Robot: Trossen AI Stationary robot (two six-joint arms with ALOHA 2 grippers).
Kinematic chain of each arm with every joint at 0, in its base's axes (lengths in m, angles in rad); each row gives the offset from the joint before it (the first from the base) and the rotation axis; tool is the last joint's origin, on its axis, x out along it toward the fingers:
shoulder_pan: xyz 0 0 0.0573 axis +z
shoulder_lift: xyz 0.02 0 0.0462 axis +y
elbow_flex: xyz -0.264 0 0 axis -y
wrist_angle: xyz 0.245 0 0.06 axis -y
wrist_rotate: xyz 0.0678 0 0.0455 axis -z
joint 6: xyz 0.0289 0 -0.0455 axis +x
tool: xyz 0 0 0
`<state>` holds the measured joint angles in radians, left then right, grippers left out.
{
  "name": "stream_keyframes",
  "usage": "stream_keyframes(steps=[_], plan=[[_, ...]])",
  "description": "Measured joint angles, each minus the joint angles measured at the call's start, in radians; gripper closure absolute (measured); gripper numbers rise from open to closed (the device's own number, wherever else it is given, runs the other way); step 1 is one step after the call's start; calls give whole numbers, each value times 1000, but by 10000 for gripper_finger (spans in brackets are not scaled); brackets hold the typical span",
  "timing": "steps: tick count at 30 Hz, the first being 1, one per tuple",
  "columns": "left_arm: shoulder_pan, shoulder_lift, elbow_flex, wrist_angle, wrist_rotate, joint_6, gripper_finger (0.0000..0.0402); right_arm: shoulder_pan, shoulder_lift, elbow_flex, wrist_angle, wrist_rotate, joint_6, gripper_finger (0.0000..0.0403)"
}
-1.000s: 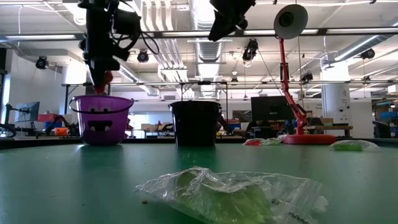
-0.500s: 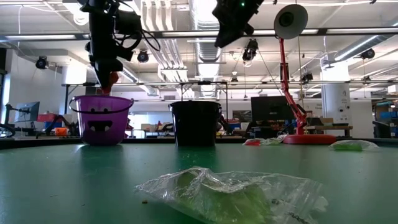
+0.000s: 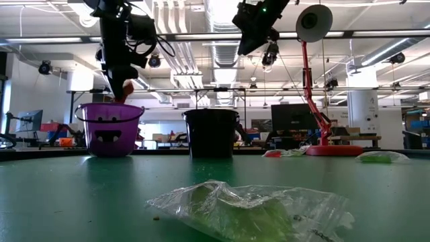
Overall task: Sort candy
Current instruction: Put the orange chocolate bar into the purple bucket, then put the red gummy into the black bucket
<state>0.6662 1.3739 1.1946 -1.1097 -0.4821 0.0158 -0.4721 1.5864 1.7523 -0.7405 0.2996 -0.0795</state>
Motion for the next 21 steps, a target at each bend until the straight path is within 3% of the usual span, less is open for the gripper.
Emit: stream_keyframes(steps=[4,10,21], plan=[[0,0,1,-18,56,-2,336,0,0,0,-72,0,1,259],[0,0,3,-22,48,5,289,0,0,0,-118,0,23,227],[-2,-1,123,2,55,58,269,-8,45,0,-187,-117,21,220]])
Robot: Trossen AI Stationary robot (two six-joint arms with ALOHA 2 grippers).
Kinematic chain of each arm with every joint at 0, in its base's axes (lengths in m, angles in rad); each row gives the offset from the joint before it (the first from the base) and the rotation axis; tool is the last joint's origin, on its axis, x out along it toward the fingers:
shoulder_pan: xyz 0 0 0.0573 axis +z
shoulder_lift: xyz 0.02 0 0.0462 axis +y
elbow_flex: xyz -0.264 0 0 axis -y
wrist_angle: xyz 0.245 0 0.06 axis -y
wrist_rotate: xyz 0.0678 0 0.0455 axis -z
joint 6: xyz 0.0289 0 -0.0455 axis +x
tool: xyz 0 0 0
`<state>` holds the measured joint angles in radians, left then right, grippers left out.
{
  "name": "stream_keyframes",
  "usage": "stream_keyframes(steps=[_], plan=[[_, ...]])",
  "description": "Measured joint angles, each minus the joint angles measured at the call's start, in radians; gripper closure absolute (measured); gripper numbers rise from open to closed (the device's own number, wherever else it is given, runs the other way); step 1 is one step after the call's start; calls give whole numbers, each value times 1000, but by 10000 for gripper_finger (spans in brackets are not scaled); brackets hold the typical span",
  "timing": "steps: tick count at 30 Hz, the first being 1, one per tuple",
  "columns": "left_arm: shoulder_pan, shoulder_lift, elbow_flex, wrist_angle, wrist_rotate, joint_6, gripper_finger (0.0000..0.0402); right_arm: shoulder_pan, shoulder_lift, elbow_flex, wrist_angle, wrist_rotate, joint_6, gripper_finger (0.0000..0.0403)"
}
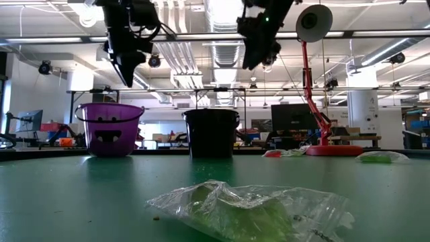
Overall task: Sort candy
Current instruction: Put the red gummy into the black bucket
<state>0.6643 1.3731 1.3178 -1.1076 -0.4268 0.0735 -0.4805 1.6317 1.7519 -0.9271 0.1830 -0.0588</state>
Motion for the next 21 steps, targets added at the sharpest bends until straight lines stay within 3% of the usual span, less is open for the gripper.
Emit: stream_keyframes(steps=[15,21], plan=[[0,-6,45,-4,0,97,269,-5,241,-1,-197,-1,67,220],[0,-6,44,-10,1,104,269,-6,330,-1,-200,-83,14,220]])
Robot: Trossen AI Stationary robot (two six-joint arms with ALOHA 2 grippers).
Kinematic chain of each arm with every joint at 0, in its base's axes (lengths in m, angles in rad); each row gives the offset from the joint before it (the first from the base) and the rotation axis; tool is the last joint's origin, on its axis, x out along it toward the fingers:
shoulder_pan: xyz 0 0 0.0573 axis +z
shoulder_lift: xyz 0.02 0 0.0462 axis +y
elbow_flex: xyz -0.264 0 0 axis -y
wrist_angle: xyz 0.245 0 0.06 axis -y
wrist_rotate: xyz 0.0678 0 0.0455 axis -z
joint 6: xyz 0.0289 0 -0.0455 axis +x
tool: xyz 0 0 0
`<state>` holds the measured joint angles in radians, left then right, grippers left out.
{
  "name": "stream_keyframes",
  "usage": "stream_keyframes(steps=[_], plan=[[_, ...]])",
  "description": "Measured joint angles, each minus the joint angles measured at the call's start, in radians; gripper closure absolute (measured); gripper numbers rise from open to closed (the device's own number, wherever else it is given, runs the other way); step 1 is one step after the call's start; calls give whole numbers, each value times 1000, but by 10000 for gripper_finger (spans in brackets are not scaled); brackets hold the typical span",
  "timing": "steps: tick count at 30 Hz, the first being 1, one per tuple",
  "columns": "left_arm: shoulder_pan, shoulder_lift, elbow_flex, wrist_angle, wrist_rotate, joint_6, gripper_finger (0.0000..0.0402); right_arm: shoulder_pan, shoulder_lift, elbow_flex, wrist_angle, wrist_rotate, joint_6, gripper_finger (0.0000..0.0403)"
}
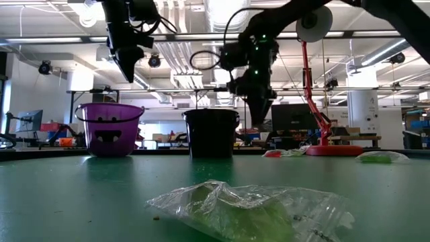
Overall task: Sort candy
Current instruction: Put the red gummy into the black bucket
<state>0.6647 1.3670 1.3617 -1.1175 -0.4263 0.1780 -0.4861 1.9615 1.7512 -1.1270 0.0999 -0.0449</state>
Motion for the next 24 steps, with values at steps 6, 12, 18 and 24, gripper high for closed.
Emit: stream_keyframes(steps=[6,12,18,24], plan=[[0,0,0,-18,0,-2,269,-3,74,0,-14,3,-76,220],[0,-1,0,-25,0,-3,269,-11,85,0,-27,5,-127,220],[0,-1,0,-25,0,-3,269,-36,70,0,-65,5,-144,220],[0,-1,-1,-26,0,-3,269,-76,49,-43,-70,-20,-164,220]])
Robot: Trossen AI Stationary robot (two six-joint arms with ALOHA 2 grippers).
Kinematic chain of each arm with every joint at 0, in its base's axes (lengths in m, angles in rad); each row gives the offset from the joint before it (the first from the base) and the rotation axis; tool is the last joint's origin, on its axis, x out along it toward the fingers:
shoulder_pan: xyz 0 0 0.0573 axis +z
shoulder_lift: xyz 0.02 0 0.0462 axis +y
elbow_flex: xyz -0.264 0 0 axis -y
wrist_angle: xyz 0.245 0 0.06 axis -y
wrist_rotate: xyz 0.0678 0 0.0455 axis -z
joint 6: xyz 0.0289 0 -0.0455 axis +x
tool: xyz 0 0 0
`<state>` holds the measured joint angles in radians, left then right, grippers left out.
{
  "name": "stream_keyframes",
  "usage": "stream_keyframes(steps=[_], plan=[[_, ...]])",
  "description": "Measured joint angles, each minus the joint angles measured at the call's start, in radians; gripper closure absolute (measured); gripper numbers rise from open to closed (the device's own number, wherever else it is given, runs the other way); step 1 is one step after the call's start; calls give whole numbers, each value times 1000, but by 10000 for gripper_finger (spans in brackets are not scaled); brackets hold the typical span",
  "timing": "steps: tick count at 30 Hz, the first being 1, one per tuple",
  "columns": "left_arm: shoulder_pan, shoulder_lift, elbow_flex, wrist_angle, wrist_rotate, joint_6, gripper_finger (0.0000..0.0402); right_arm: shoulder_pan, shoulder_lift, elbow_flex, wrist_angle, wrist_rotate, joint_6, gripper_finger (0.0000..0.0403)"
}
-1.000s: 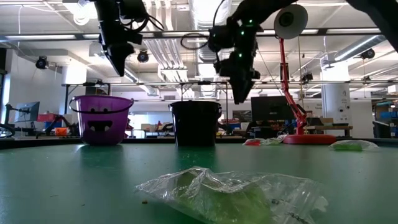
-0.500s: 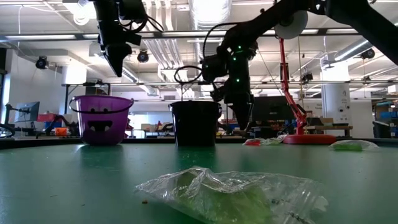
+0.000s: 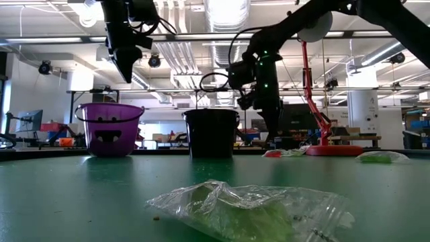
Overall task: Sort candy
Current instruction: Put the red gummy into the black bucket
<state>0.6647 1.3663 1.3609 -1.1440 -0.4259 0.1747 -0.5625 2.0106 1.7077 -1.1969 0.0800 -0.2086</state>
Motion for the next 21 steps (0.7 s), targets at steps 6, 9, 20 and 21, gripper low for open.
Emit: stream_keyframes(steps=[6,9,20,21], plan=[[0,0,0,-4,0,-4,269,-21,-44,-104,89,-11,-5,220],[0,0,0,-4,1,-4,269,-24,-64,-141,130,-19,-20,220],[0,-1,0,-4,72,-4,269,-55,-74,-185,205,-36,25,220],[0,-1,0,-6,72,-4,269,-60,-74,-189,214,-36,31,220]])
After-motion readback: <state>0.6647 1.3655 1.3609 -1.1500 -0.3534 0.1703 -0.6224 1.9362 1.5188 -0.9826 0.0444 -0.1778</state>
